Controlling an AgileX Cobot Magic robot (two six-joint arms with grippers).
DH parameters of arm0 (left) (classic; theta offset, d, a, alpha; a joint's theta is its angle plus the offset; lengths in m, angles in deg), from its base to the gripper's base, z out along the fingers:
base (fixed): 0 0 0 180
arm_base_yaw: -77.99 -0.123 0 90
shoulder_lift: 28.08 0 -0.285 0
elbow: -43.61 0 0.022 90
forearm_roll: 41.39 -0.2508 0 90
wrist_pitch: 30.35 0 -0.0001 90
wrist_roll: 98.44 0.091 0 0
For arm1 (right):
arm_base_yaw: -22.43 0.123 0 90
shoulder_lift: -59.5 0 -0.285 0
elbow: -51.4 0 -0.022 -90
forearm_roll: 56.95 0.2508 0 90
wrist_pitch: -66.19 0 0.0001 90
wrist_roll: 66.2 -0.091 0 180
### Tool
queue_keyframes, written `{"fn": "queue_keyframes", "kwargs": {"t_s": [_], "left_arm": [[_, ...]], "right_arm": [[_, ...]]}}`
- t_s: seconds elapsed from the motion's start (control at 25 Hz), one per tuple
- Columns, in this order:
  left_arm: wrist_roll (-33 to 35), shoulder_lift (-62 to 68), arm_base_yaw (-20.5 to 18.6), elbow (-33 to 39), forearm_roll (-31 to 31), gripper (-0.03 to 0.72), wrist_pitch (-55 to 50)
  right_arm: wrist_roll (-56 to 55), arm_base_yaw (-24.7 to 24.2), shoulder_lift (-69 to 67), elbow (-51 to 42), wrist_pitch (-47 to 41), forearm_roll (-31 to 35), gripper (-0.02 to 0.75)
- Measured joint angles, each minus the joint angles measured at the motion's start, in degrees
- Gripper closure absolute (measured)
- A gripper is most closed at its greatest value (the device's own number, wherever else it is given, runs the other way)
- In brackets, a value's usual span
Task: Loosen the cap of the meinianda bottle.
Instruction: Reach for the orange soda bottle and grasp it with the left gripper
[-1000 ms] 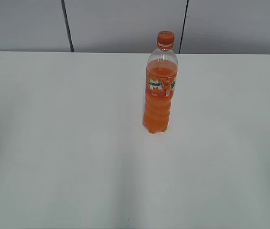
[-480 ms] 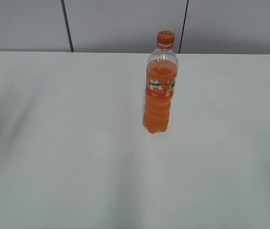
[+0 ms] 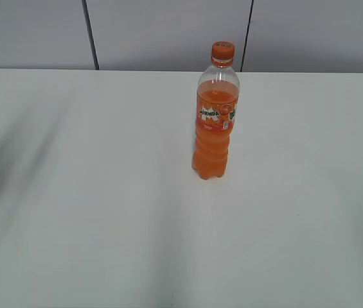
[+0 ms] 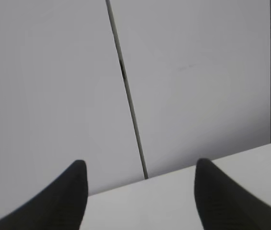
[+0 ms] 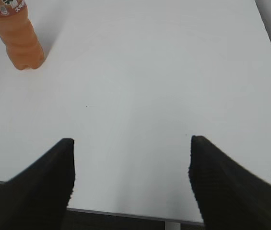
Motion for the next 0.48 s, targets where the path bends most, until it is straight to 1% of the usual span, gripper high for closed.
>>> {"fn": "queue_keyframes", "kwargs": {"t_s": [0.08, 0.16, 0.36, 0.48], "left_arm": [[-2.1, 3.1, 0.0, 0.0, -0.4, 0.252, 1.0], [-4.2, 6.5, 0.0, 0.0, -2.8, 0.252, 2.2], [-9.0, 13.6, 0.0, -1.2, -10.6, 0.289, 3.2], [-12.9, 17.3, 0.0, -4.2, -18.2, 0.304, 3.3]], "right_arm": [[0.0, 0.0, 0.0, 0.0, 0.0, 0.0, 0.182], [0.0, 0.0, 0.0, 0.0, 0.0, 0.0, 0.182], [0.0, 0.0, 0.0, 0.0, 0.0, 0.0, 0.182], [0.0, 0.0, 0.0, 0.0, 0.0, 0.0, 0.182]]}}
